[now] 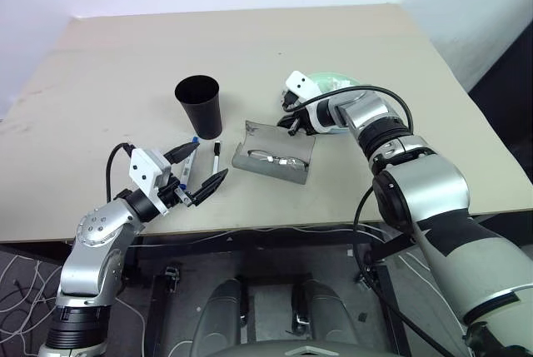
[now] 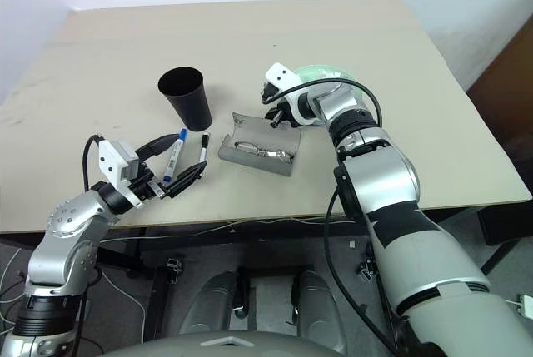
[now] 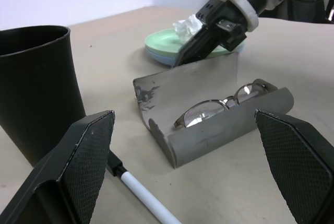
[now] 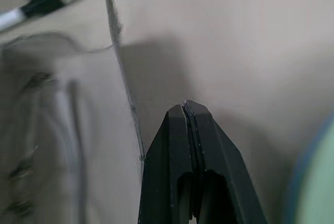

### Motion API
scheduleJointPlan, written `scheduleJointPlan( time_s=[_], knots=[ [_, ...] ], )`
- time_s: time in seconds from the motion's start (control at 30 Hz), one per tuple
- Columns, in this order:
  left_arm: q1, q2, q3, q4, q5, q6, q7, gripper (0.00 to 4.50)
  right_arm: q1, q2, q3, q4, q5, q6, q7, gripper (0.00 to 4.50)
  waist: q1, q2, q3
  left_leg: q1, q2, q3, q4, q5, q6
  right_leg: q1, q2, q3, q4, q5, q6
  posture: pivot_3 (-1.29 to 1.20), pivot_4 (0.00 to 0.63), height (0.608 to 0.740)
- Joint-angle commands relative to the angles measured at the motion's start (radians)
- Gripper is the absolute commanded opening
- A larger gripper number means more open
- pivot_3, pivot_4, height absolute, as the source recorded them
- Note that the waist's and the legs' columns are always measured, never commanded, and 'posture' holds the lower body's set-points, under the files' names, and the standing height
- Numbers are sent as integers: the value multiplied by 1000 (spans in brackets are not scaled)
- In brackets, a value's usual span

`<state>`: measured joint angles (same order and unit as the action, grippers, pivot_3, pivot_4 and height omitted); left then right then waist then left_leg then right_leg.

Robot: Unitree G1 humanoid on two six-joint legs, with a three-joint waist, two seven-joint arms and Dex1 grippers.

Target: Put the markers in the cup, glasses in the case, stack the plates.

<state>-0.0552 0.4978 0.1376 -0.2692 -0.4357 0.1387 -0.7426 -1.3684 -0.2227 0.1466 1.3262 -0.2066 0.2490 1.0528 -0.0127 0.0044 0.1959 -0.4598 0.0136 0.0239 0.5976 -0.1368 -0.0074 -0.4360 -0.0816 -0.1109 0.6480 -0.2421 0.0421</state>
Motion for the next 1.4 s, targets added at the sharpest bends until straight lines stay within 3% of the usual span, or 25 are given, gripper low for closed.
scheduleJointPlan(
  time_s=[0.03, 0.23, 0.43, 0.6, 0.8, 1.07, 1.2, 1.4],
  knots=[
    [-25, 10, 16, -8, -5, -14, -6, 4500, -22, 5, 19, -59, 2, 7, 89, 7, 0, 0, 0, 0, 0, 0, 0, 0, 0, 0, 0, 0, 0, 0, 0, 0, 150, 721],
    [-54, 5, 17, 15, -11, -15, -10, 4500, 52, 8, 56, -234, 24, 73, 222, 7, 1, 0, 0, 0, 0, 0, 0, 0, 0, 0, 0, 0, 0, 1, 1, 0, 150, 721],
    [-65, 11, 40, 37, -4, -33, -4, 4500, 260, -21, 104, -655, 68, 266, 285, 7, 3, 0, 0, -1, 0, 0, 0, 0, 0, -1, -1, 0, 0, 1, 1, 0, 150, 721],
    [-67, 13, 46, 53, 2, -46, -4, 4500, 414, -36, 130, -917, 111, 374, 248, 7, 3, 0, 0, 0, 0, -1, 1, -1, -2, -1, -2, 0, 0, 0, 0, 0, 150, 721],
    [-94, 0, 41, 74, 15, -49, 18, 4500, 449, -56, 140, -933, 132, 400, 180, 7, 2, 0, 0, 0, 3, 1, 1, -2, -3, 0, -2, 0, -1, 2, -5, 0, 150, 721],
    [-54, 7, 79, 25, -5, -17, 59, 4500, 399, -130, -55, -1033, 393, 451, 250, 7, 3, -1, 0, -2, 3, 4, 1, -2, -3, -1, -4, 0, -5, 4, -4, 0, 150, 721],
    [-32, 19, 74, -70, 69, 120, 208, 4500, 391, -144, -53, -1008, 407, 436, 201, 7, 2, -1, 0, -2, 4, 4, -1, -2, -3, -1, -3, 0, -8, 6, -1, 0, 150, 721],
    [-69, -28, 103, -213, 62, 424, 467, 4500, 387, -153, -47, -946, 400, 392, 135, 7, 4, -1, 0, -2, 5, 4, 0, -2, -3, 0, -2, 0, -8, 6, 0, 0, 150, 721]
  ],
)
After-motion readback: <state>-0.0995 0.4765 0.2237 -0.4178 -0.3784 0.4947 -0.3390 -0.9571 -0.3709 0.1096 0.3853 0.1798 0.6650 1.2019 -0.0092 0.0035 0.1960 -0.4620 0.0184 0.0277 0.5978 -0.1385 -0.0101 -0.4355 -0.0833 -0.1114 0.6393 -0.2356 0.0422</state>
